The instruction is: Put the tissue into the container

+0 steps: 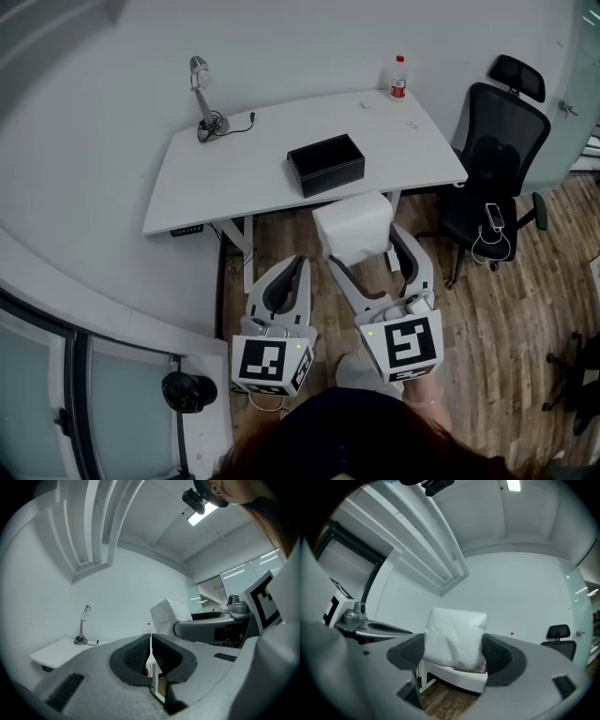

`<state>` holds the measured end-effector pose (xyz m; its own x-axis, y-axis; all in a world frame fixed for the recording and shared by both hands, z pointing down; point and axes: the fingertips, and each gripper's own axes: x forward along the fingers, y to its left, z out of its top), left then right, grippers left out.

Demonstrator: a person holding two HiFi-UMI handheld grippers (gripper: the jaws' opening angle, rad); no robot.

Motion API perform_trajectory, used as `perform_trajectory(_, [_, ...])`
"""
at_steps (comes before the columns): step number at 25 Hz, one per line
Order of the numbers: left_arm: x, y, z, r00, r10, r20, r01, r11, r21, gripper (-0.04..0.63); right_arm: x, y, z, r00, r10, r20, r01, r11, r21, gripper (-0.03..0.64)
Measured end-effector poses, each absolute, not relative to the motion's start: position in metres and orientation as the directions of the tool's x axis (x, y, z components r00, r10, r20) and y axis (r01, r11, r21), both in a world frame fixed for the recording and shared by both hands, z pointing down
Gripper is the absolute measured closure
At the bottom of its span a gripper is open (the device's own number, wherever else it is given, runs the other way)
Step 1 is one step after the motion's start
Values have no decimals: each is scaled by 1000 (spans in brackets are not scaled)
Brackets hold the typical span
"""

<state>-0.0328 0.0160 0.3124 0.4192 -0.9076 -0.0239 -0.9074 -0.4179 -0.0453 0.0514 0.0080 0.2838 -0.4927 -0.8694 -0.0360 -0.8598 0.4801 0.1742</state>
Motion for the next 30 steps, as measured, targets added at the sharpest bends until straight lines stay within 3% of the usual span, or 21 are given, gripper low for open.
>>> perform_trajectory(30, [-15,-68,326,359,-933,18,-933,-359,-6,561,61,-79,296,-567,-824,18,-809,561,174,215])
